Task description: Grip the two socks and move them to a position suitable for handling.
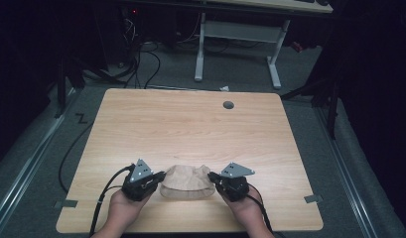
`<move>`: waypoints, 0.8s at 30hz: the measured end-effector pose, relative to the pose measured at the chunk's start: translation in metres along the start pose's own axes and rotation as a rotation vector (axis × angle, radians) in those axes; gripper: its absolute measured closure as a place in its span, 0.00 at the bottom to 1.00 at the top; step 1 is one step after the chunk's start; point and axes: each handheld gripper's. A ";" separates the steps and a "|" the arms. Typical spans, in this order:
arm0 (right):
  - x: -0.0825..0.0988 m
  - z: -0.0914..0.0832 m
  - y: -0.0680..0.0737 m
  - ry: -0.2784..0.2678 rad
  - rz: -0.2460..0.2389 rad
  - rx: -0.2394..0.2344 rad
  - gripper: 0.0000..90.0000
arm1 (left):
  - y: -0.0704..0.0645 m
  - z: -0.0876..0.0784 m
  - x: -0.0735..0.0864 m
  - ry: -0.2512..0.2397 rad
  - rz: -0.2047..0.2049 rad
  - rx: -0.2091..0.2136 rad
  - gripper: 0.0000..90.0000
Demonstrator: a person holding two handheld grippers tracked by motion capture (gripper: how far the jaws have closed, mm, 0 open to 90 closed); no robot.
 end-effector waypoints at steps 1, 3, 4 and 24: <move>0.003 -0.001 0.000 0.001 0.004 0.001 0.96 | -0.001 0.000 0.002 0.004 -0.010 0.009 0.96; 0.006 -0.002 -0.002 0.001 0.020 -0.005 0.96 | -0.002 0.000 0.004 0.014 -0.010 0.008 0.96; 0.007 -0.002 -0.003 0.000 0.029 -0.009 0.96 | -0.002 0.000 0.004 0.011 -0.014 0.008 0.96; 0.014 0.002 0.000 0.022 0.019 -0.015 0.96 | -0.013 0.008 0.006 0.036 0.035 0.013 0.96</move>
Point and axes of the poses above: each handheld gripper's, and its own axes: z roughly forward along the jaws, x roughly out of its underside, y roughly to its left, and after that the axes turned 10 degrees about z, right-handed
